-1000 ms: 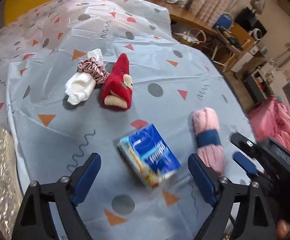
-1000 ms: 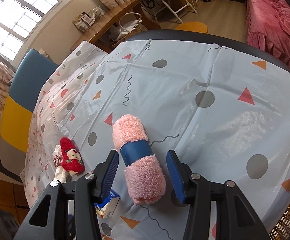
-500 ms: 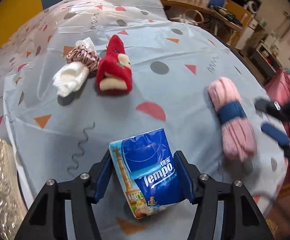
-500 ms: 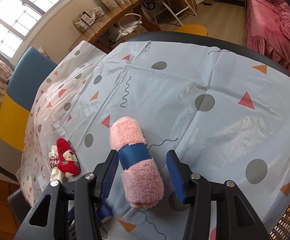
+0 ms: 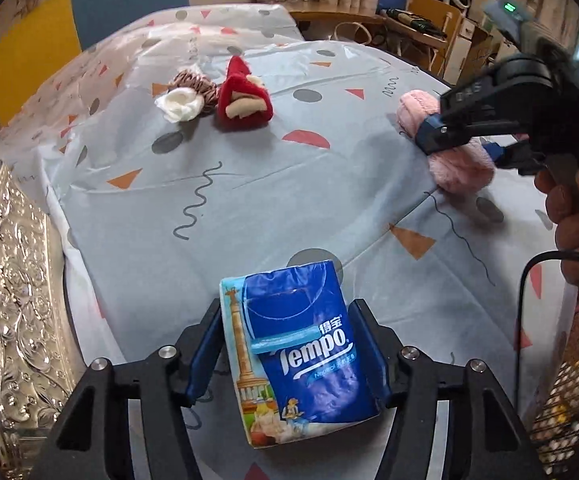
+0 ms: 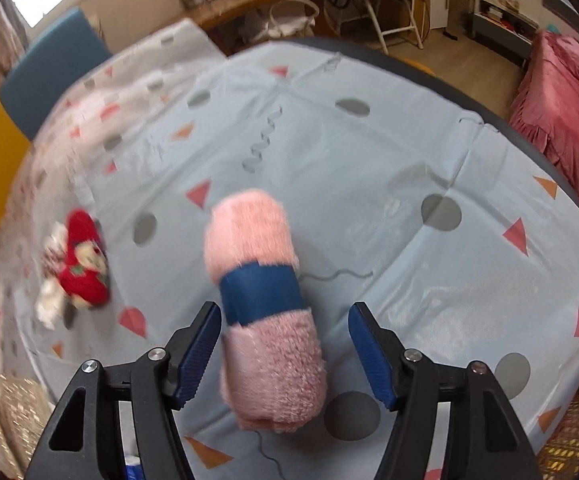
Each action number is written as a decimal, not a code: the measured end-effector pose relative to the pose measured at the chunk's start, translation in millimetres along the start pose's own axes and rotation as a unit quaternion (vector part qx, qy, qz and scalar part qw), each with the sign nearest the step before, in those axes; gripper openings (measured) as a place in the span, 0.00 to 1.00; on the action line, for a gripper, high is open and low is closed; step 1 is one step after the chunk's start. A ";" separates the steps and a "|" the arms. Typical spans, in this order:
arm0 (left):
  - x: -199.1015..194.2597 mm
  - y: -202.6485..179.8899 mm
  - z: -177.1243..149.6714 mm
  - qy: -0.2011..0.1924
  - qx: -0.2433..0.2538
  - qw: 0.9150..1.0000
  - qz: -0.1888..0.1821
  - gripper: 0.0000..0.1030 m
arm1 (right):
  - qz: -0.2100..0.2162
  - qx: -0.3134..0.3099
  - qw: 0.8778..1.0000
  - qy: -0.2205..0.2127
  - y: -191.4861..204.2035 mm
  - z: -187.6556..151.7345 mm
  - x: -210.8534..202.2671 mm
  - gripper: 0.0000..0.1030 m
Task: Organize soft objects
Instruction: 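Grasp the blue Tempo tissue pack with the left gripper while the right holds the towel roll, then carry the Tempo tissue pack into the gold tray and open the left gripper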
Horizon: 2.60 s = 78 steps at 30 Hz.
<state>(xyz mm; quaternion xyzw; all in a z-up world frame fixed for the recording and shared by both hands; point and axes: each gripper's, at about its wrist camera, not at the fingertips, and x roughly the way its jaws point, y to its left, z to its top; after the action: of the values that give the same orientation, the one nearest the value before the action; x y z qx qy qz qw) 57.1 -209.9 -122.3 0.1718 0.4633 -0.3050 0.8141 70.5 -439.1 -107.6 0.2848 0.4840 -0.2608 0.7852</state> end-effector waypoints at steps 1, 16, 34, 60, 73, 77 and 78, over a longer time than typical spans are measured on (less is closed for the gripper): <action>0.8 0.0 -1.1 -0.006 0.003 1.000 0.003 0.61 | -0.015 -0.018 1.000 -0.002 5.4 -1.7 0.5 0.34; -34.6 18.4 64.8 -0.029 -0.054 0.998 -0.023 0.52 | -0.068 -0.110 0.992 -0.008 30.6 -13.7 6.4 0.36; -188.5 231.2 86.1 -0.174 -0.240 0.942 0.158 0.52 | -0.084 -0.169 0.982 -0.014 52.0 -21.9 9.7 0.36; -246.2 270.9 -177.6 -0.158 -0.341 0.880 0.289 0.52 | -0.152 -0.283 0.945 -0.058 80.7 -46.1 12.1 0.35; -247.0 286.3 -232.7 -0.125 -0.389 0.861 0.301 0.53 | -0.165 -0.295 0.939 -0.068 83.7 -50.3 10.5 0.34; -246.5 298.2 -251.0 -0.116 -0.418 0.852 0.293 0.53 | -0.172 -0.302 0.935 -0.072 85.6 -53.3 10.9 0.33; -248.4 301.7 -255.7 -0.116 -0.427 0.849 0.290 0.52 | -0.173 -0.304 0.934 -0.073 85.7 -53.8 10.7 0.33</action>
<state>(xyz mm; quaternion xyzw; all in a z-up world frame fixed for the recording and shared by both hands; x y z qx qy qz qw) -6.6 245.4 -40.5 -0.1029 0.3794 0.1551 0.9063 100.6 -342.7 -120.5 -0.0751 0.5233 -0.2530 0.8103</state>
